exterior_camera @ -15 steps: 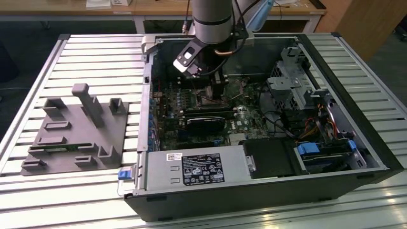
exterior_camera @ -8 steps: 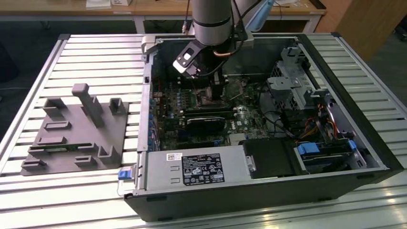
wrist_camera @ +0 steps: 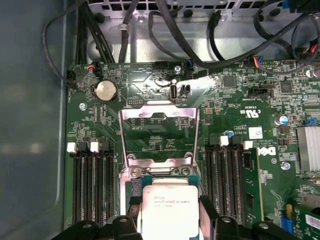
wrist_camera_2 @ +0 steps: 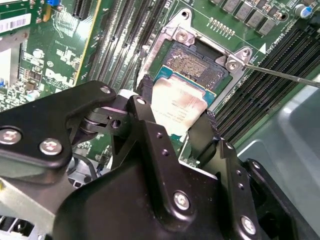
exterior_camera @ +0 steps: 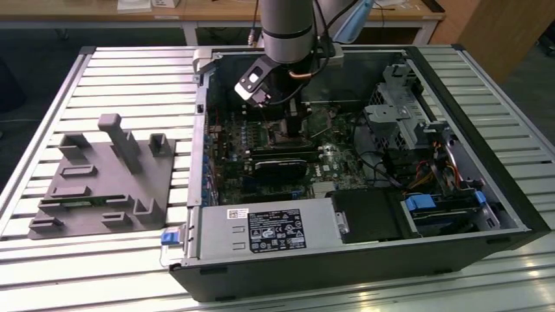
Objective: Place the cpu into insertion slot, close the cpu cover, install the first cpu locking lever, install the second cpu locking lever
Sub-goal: 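Place the cpu into insertion slot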
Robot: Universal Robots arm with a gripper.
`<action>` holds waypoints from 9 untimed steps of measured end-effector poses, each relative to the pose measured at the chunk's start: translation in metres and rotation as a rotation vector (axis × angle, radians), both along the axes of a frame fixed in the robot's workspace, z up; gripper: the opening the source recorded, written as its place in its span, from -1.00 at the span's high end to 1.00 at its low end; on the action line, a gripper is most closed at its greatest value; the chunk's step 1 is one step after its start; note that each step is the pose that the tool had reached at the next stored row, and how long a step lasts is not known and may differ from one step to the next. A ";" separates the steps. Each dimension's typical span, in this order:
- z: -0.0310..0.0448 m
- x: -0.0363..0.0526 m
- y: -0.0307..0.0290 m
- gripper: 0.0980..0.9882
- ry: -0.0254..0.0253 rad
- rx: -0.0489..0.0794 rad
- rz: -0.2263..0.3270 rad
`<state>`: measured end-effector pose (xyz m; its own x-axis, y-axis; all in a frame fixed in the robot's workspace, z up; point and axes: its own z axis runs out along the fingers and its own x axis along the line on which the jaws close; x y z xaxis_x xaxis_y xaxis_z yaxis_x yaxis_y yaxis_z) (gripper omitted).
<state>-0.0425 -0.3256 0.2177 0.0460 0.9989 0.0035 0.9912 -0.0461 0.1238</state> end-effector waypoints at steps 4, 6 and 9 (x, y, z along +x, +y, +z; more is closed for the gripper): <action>-0.0027 -0.0007 0.0008 0.01 0.0000 0.002 0.005; -0.0039 -0.0012 0.0008 0.01 0.0001 0.004 0.020; -0.0063 -0.0016 0.0009 0.01 -0.0001 0.006 0.040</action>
